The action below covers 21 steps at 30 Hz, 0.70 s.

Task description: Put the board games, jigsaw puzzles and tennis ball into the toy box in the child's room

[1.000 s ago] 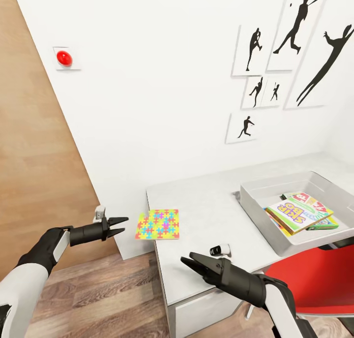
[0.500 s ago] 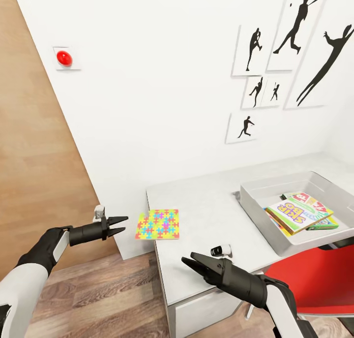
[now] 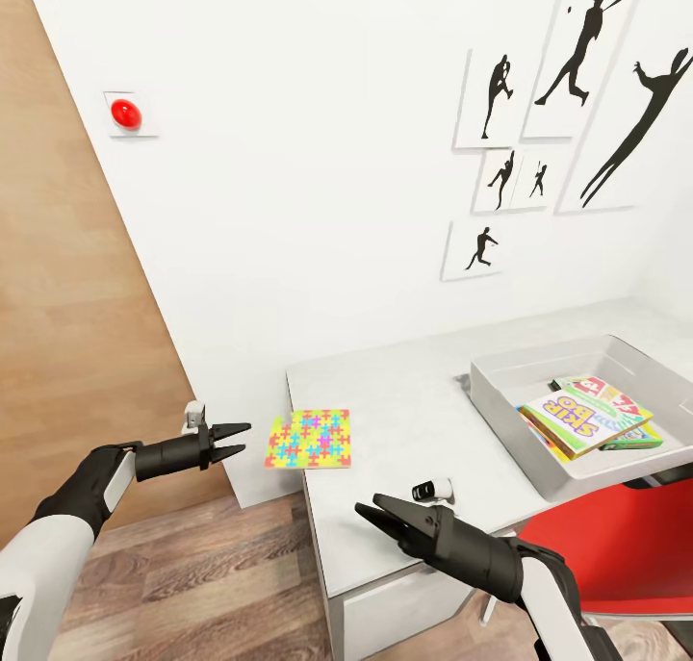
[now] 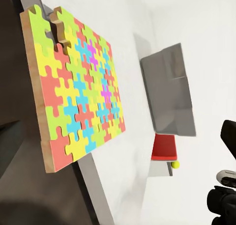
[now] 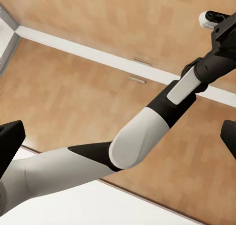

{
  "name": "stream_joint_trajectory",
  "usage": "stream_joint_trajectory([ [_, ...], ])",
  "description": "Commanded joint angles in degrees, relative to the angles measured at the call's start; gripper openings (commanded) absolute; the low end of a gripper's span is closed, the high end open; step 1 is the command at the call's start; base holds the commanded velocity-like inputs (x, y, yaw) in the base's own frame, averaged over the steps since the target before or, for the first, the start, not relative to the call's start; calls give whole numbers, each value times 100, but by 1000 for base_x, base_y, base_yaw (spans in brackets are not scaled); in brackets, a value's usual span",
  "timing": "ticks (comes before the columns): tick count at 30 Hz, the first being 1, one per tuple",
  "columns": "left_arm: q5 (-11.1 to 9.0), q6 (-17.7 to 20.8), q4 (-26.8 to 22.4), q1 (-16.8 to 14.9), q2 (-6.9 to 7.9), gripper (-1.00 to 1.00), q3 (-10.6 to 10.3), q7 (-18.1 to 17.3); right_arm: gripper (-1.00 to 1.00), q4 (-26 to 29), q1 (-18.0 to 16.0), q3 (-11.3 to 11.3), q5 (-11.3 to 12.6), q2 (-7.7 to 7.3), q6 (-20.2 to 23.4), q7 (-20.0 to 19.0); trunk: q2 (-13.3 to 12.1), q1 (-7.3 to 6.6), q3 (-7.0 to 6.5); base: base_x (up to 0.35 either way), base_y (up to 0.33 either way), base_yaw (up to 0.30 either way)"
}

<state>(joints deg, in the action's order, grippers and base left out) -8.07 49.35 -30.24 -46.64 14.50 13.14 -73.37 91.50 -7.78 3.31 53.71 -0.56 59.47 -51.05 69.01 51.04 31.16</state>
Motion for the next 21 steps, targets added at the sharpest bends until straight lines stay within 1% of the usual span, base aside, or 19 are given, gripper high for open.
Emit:
stream_joint_trajectory([
  [1,-10,48,1,-3,0,100,4,-10,100,0,-4,2,-1,-3,20,-21,3,0,5,0,0,0],
  [10,-10,55,1,-3,2,100,4,-10,100,0,-4,3,-1,-7,20,-242,3,0,5,0,0,0],
  [17,-10,60,1,-3,0,100,4,-14,100,0,0,-10,-8,-57,20,-632,3,0,5,0,0,0],
  [21,-10,63,1,-3,0,100,4,-12,100,0,6,-105,-9,-73,20,-813,3,0,5,0,0,0],
])
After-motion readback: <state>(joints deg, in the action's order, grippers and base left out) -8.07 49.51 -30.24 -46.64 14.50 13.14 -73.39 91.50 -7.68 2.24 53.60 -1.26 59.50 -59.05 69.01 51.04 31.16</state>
